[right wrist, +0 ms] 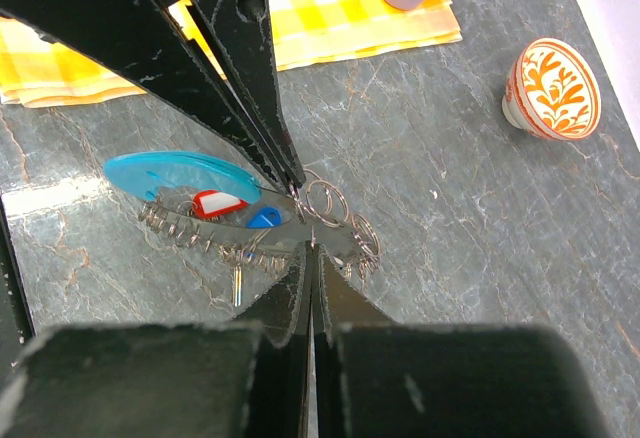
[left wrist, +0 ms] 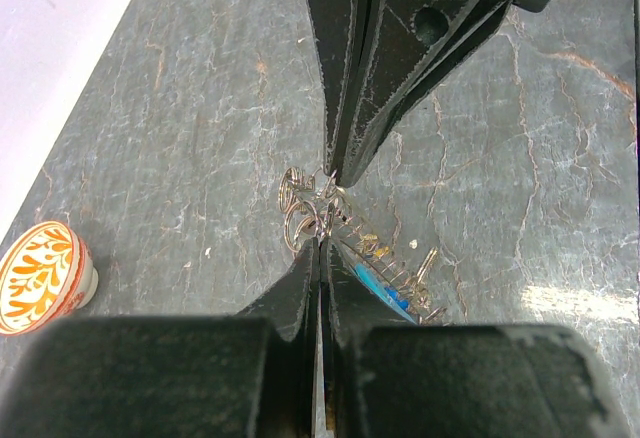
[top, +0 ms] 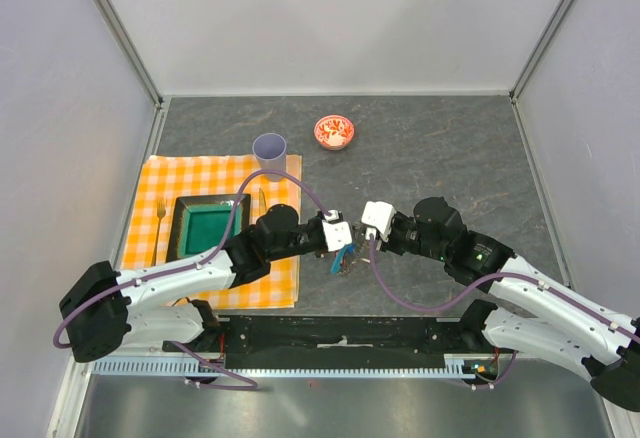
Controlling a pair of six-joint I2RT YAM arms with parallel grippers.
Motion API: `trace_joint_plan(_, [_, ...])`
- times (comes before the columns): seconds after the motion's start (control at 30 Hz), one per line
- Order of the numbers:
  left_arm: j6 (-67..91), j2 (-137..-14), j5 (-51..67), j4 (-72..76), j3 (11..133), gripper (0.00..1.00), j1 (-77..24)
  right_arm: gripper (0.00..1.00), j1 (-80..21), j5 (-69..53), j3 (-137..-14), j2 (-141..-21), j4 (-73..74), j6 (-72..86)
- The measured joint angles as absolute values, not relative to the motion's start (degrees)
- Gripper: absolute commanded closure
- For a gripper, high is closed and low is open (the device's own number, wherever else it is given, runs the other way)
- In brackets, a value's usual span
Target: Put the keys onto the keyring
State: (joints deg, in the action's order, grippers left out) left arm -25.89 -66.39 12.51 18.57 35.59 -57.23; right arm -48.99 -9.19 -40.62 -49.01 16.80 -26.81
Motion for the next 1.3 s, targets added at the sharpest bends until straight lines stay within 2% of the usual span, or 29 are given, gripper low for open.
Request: trace_joint_plan(1.3, [-25.89,-66.74,13.69,19.4,35.59,0.98,-57.23,1.0,-49.01,-10.66,-40.62,-49.58,16.86,-26.83])
